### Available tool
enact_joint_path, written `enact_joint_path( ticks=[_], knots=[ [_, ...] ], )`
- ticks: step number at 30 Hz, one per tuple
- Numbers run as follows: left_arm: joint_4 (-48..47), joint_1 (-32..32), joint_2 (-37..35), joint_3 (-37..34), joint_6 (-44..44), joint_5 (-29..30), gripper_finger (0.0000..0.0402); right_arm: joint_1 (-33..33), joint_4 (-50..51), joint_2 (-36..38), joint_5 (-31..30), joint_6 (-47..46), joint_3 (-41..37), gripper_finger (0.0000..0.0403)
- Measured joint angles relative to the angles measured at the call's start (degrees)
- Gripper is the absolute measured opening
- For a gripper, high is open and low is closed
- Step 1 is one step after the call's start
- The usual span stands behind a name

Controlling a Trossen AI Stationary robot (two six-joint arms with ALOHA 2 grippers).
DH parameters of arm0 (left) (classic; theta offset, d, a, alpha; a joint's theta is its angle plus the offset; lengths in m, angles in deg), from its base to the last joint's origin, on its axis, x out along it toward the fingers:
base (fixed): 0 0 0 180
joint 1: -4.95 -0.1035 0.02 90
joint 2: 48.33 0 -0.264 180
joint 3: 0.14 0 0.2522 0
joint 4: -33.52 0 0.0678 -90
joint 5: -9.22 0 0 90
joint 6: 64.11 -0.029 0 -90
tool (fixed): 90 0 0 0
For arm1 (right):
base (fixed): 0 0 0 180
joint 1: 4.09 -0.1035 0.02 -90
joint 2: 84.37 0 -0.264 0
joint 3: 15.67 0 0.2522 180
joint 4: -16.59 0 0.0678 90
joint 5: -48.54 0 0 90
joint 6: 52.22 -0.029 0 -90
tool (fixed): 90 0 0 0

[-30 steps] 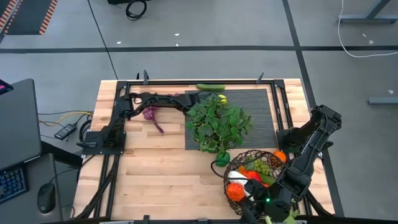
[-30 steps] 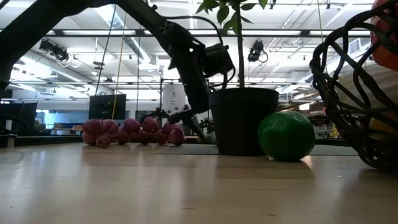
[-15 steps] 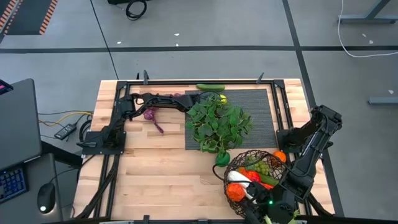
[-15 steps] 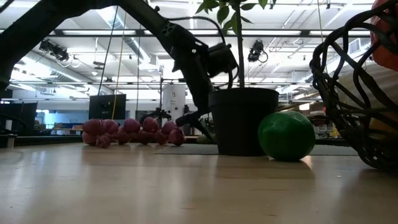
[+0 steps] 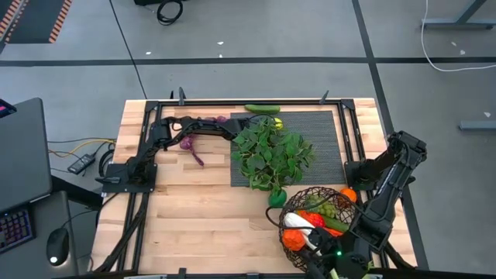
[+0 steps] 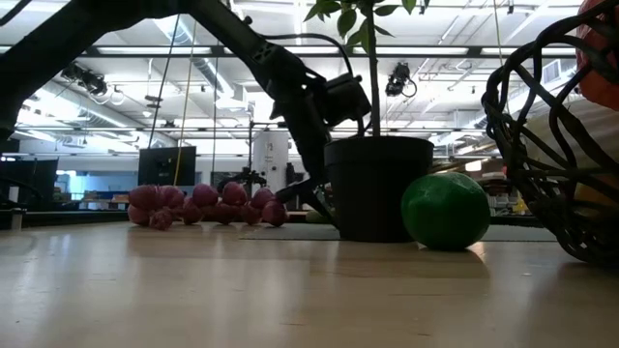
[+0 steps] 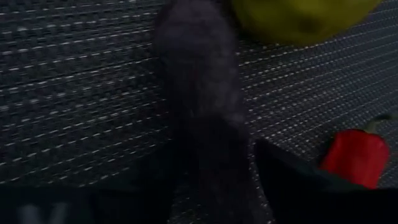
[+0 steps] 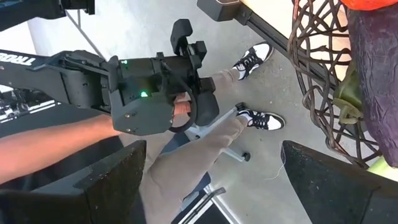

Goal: Build produce basket
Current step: Put the purple eggplant into the brown wire basket

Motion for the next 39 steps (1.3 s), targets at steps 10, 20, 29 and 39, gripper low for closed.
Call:
enact_joint_path(
  ticks=[10,20,29,39],
  knots=[
    [-1.3,0.1,-2.5,-0.4,-2.8,-4.9,0.0088,-0.4,0.5,0.0,0.0,1.9,0.0,0.0377],
    [-6.6,-1.4,-11.5,-0.3,-7.6,-10.1,0.0108,1.8,2.5,3.0,-1.9,7.7,0.0,0.0348],
    [-15.4,-6.6,-20.3,-0.2,-12.1,-7.4,0.0094,0.9,2.7,6.1,-4.7,11.7,0.0,0.0348],
    [-17.8,-11.3,-36.3,-0.2,-14.8,-8.3,0.0094,-2.3,4.9,6.1,-3.7,13.9,0.0,0.0348]
  ],
)
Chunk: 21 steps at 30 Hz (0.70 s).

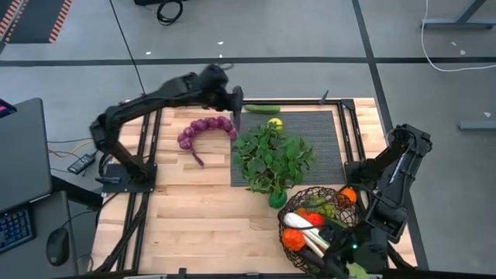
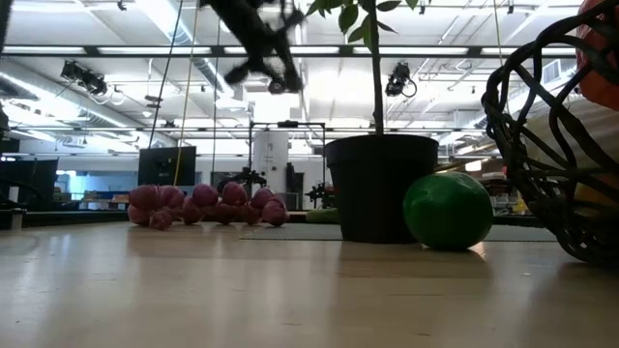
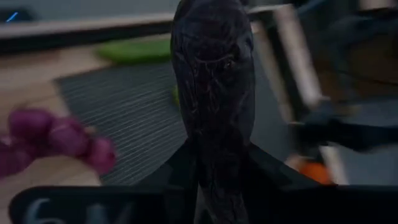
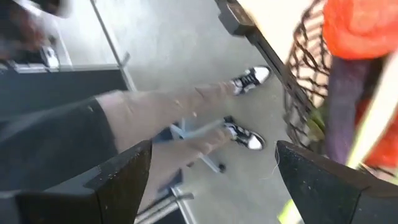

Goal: Build produce basket
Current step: Put the purple eggplant into the brown wire basket

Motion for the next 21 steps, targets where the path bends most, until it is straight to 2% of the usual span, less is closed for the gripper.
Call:
enact_joint_path(
  ticks=[3,6,11,17,21],
  knots=[
    [1.4,2.3,-6.1,0.0,-2.9,-2.8,0.0097,-1.3,1.9,0.0,2.0,0.3,0.0,0.0347],
    [2.0,6.1,-11.5,0.0,-3.0,-3.1,0.0097,-2.8,3.9,0.0,3.0,0.4,0.0,0.0347],
    [13.8,15.4,-17.2,0.1,-3.1,0.4,0.0098,-4.5,7.6,0.0,3.8,1.2,0.0,0.0347],
    [33.9,27.4,-16.5,0.1,-6.3,6.4,0.0099,-5.4,10.4,1.0,5.4,3.4,0.0,0.0347],
    [38.9,34.0,-13.0,0.1,-14.0,8.6,0.01,-6.0,10.5,3.3,5.2,3.3,0.0,0.0347]
  ],
)
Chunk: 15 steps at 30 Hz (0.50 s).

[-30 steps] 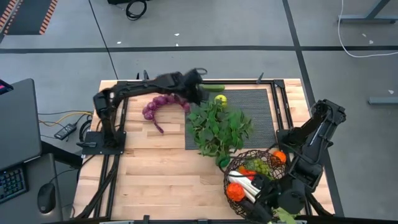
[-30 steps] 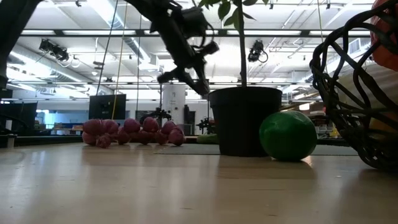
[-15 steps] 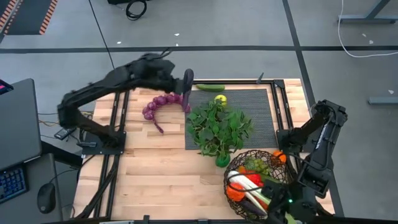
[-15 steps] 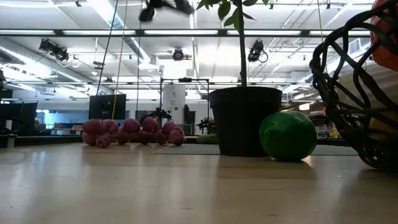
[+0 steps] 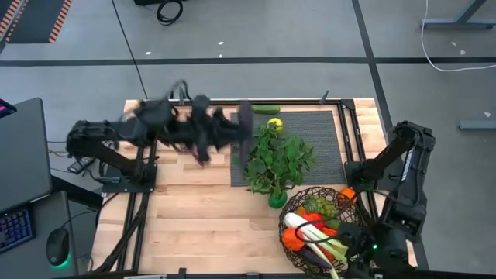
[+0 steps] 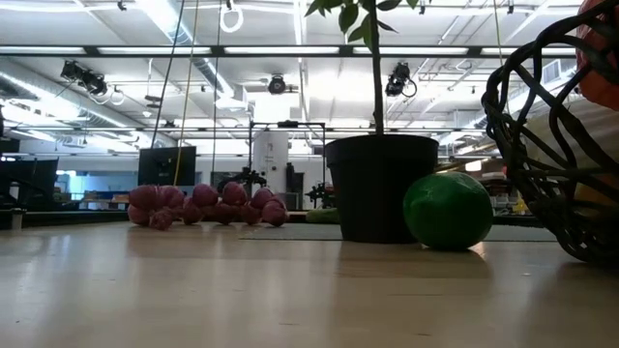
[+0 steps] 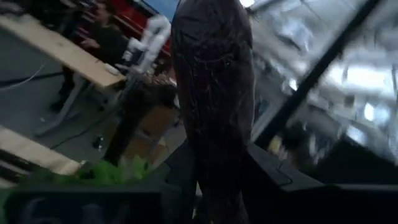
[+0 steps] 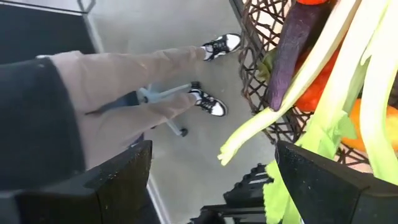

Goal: Build produce basket
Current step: Put the purple eggplant into the brown wire basket

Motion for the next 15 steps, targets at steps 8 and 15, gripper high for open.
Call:
enact_joint_path(
  ticks=[8,15],
  knots=[
    [16.0,8.7,11.9,-0.1,-8.9,2.3,0.01,-4.3,-2.3,3.9,0.0,-5.7,0.0,0.0347],
    [27.7,11.6,20.7,1.7,-17.1,3.6,0.0101,-9.0,-6.0,4.5,0.0,-10.6,0.0,0.0347]
  ],
)
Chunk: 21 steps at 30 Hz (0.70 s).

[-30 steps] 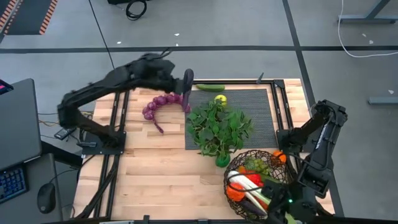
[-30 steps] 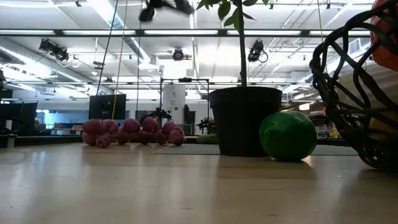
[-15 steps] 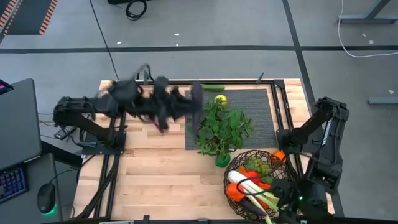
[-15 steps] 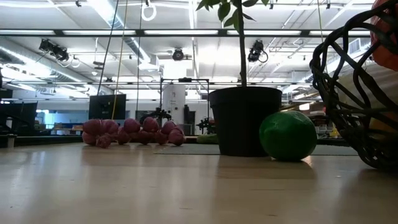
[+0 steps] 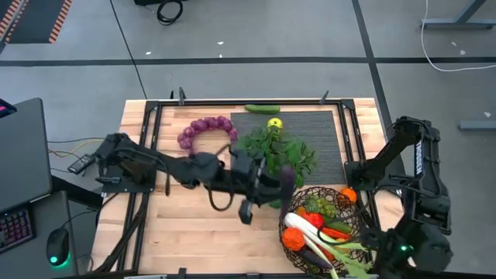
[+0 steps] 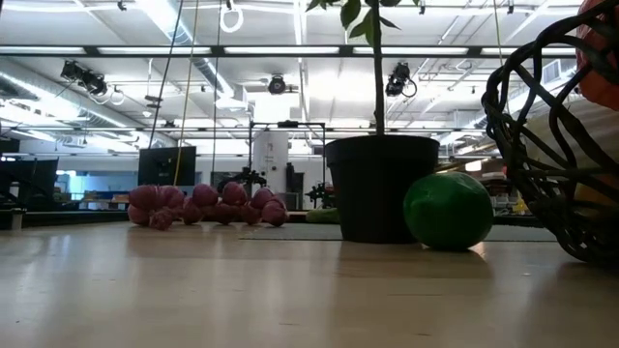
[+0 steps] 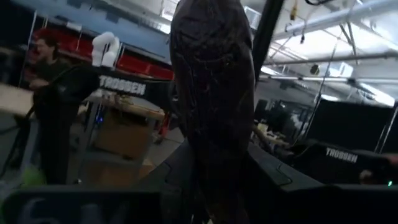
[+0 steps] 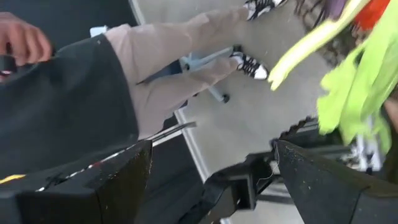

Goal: Build produce basket
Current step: Put the purple eggplant into the brown wire basket

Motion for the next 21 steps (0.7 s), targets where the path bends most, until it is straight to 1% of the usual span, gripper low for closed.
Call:
enact_joint_path(
  ticks=[5,7,12,16,18,21],
  knots=[
    [-1.7,1.8,5.7,7.3,-11.6,0.2,0.0101,-2.2,-0.7,0.0,0.0,-3.1,0.0,0.0347],
    [-4.0,2.0,7.9,10.4,-14.1,0.0,0.0101,-2.6,-0.7,0.0,0.0,-3.4,0.0,0.0347],
    [-9.1,1.4,10.7,18.2,-14.5,0.2,0.0101,-2.7,-1.3,0.0,-2.0,-4.2,0.0,0.0347],
    [-17.2,1.5,11.1,23.9,-20.3,0.2,0.0101,-2.9,-2.3,0.0,-3.1,-4.2,0.0,0.0347],
    [-20.7,1.9,11.1,25.3,-21.6,0.1,0.0101,-3.2,-2.4,0.0,-3.1,-4.2,0.0,0.0347],
    [-22.4,2.0,11.1,25.7,-21.6,0.1,0.0101,-3.8,-2.5,0.0,-3.0,-4.4,0.0,0.0347]
  ],
)
